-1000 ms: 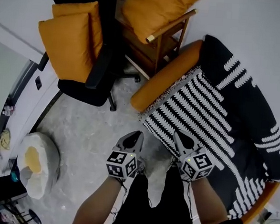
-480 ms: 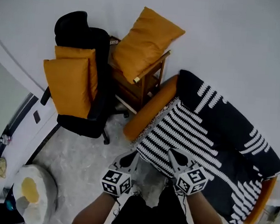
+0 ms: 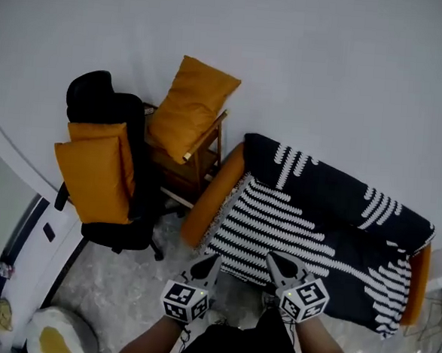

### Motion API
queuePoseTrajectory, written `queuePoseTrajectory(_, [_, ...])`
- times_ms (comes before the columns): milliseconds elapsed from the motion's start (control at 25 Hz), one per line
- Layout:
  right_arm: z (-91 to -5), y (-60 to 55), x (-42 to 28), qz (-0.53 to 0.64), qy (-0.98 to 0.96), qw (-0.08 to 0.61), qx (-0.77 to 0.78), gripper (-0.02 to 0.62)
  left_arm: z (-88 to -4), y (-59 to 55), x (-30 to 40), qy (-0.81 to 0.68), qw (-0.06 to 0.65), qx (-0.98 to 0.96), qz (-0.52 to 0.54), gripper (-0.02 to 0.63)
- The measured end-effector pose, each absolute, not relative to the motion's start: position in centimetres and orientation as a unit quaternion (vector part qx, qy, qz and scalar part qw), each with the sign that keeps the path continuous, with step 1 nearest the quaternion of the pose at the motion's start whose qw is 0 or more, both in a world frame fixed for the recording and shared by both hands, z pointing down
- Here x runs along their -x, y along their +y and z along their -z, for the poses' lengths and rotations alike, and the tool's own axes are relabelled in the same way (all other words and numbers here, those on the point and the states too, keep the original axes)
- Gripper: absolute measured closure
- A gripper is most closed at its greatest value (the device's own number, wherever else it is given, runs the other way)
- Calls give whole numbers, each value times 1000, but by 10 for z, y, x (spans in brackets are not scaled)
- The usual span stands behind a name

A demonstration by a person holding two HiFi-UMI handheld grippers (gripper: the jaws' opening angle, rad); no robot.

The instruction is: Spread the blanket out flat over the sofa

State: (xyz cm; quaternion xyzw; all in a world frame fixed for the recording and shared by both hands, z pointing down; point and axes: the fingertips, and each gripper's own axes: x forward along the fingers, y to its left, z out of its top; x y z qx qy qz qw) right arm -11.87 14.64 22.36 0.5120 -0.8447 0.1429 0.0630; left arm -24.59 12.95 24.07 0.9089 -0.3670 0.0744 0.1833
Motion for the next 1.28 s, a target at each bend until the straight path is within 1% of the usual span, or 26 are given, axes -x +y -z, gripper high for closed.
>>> queuePoseTrajectory(440, [-202, 221, 45, -132, -826, 38, -547, 592, -218, 195, 206, -365, 164, -913, -78, 601])
queuePoseTrajectory(640, [-198, 263, 13, -130, -839, 31, -527, 592, -213, 240, 169, -381, 161, -907, -77, 601])
queuePoseTrajectory(880, [-204, 320, -28, -141, -860, 41, -490, 592, -216, 313, 123, -414, 169, -891, -82, 601])
queuePoseTrajectory(1040, [-214, 340, -33, -152, -871, 34, -466, 592, -218, 356, 124, -439, 166, -878, -97, 601])
queuePoseTrajectory(1280, [-217, 357, -11, -162, -882, 31, -441, 592, -221, 384, 156, -477, 172, -856, -102, 601])
